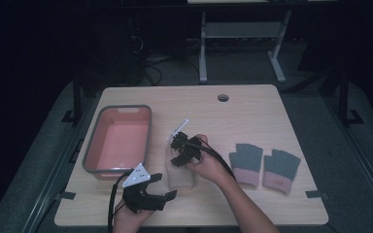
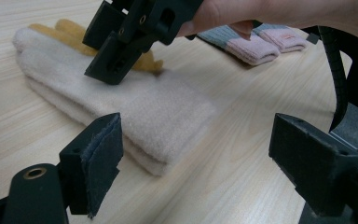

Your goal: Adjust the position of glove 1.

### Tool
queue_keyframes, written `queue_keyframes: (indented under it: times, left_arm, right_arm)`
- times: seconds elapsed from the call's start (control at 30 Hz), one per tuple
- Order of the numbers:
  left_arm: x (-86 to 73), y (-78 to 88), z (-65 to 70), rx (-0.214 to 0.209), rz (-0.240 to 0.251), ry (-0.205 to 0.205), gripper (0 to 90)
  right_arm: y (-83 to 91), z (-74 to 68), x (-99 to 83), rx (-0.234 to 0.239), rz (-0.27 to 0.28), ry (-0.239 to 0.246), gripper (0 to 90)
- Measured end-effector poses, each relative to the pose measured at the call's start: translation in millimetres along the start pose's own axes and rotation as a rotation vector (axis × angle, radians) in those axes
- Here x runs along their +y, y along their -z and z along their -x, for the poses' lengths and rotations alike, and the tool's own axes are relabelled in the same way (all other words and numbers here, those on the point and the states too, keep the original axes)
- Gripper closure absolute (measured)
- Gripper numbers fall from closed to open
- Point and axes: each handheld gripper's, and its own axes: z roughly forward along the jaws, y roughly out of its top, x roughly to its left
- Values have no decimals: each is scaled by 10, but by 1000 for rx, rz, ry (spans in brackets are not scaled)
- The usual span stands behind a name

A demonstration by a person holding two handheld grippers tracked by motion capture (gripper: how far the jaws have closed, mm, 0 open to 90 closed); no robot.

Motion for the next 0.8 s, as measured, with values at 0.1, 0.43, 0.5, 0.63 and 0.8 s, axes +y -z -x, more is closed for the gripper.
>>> queue_keyframes:
  times: [0.1, 0.43, 0.5, 0.63, 0.8]
  left_arm:
    - [0, -3, -2, -1, 1, 3, 174]
    - [-4, -18, -2, -1, -5, 5, 174]
    - [-4, -18, -3, 1, -4, 6, 174]
    - [4, -26, -18, 6, -6, 13, 178]
    - [42, -87, -15, 7, -14, 57, 228]
  right_arm:
    - [-10, -3, 7, -5, -8, 2, 491]
    - [-2, -21, -21, -26, -47, 3, 525]
    - [3, -20, -27, -24, -50, 1, 528]
    - [16, -4, -47, -24, -51, -9, 528]
    - [69, 13, -55, -15, -32, -33, 486]
